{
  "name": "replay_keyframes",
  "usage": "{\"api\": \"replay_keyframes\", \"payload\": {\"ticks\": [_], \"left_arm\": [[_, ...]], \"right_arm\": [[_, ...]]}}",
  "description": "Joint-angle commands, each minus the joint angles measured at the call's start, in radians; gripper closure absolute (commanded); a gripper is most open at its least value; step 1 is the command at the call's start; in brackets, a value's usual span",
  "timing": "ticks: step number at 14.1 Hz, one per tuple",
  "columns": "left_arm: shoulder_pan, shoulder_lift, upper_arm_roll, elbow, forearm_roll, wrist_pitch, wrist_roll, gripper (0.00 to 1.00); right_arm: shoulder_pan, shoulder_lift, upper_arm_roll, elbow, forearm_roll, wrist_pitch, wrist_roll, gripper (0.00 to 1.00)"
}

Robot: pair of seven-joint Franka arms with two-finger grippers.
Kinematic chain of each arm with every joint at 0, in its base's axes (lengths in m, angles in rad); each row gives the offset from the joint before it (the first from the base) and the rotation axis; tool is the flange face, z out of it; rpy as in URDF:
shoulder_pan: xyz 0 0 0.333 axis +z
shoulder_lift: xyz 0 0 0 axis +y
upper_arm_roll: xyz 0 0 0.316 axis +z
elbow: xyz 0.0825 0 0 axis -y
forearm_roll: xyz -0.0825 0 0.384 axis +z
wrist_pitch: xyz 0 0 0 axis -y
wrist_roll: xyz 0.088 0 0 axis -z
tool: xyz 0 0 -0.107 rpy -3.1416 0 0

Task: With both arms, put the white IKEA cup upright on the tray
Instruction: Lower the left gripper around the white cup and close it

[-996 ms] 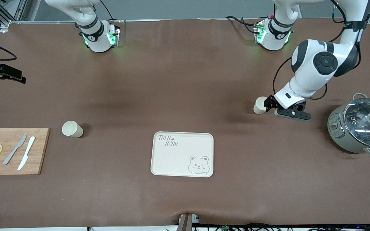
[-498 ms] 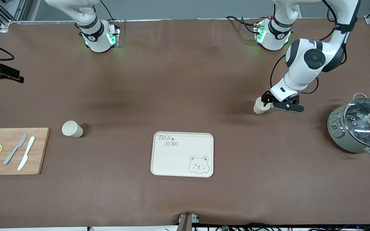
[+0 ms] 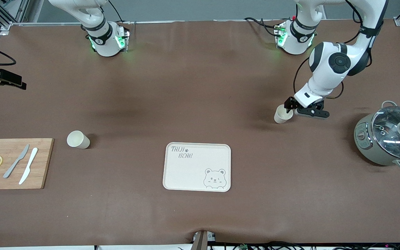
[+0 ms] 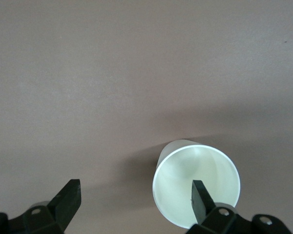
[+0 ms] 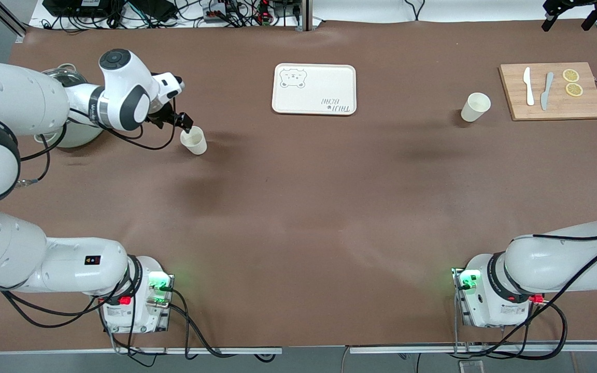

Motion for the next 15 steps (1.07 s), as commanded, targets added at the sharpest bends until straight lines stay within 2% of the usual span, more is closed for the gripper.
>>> {"api": "replay_keyframes", "payload": {"ticks": [1,7,13,14,15], "left_arm": [[0.007,0.022,-0.005,-0.022,0.018,0.070,-0.018,0.00],[0.007,0.095,-0.005,-0.030,0.018,0.172,-0.018,0.00],[0.006,0.101,-0.005,-0.035,0.018,0.177,-0.019,0.00],[0.006,0.100,-0.005,-0.035,0.018,0.177,-0.019,0.05],[0.006,0.097,-0.005,-0.035,0.018,0.176,-0.026,0.30]], "right_arm": [[-0.014,0.005,0.012,0.008,0.002,-0.010,0.015,0.00],[-0.014,0.007,0.012,0.008,0.002,-0.010,0.016,0.00],[-0.015,0.010,0.012,0.008,0.002,-0.010,0.013,0.00],[-0.014,0.011,0.012,0.008,0.002,-0.010,0.015,0.00],[-0.014,0.011,0.012,0.008,0.002,-0.010,0.015,0.00]]}}
